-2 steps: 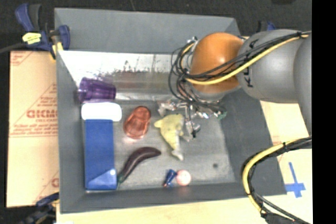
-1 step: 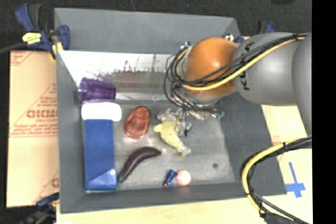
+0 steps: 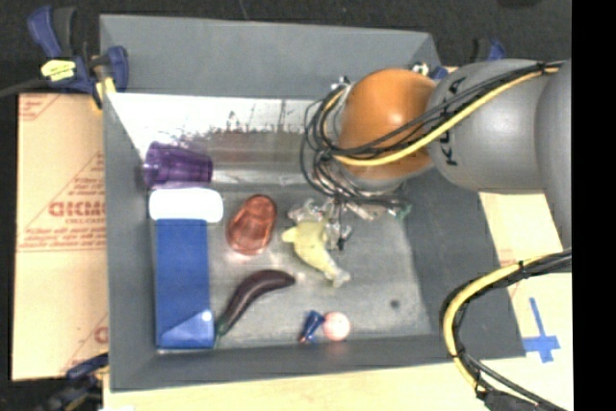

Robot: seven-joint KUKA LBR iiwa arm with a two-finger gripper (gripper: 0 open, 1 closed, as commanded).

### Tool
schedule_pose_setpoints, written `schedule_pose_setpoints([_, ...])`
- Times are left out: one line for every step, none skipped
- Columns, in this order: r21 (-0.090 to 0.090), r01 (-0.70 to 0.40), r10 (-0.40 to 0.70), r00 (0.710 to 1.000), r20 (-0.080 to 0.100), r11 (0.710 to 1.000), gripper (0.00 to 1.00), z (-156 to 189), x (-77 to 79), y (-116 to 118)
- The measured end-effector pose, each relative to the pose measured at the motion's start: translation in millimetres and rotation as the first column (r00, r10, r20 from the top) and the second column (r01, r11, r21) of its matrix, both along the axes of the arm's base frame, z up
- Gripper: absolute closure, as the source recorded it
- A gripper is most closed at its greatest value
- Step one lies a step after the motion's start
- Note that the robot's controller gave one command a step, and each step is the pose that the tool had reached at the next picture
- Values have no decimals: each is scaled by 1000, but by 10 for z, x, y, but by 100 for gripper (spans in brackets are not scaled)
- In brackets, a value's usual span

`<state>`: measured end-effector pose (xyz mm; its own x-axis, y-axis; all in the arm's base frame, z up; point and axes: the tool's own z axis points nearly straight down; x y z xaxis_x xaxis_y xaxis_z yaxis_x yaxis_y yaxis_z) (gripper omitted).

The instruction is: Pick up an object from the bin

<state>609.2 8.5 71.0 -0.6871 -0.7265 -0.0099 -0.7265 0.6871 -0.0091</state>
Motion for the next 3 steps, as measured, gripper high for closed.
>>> schedule_pose_setpoints([1, 3, -3, 1000, 1, 1000, 100, 159, -3, -5])
schedule_pose_setpoints([1, 5, -5, 1000, 0, 1000, 100, 383, -7, -7])
schedule_pose_setpoints([1, 8, -8, 1000, 2, 1000, 100, 648, -1, -9])
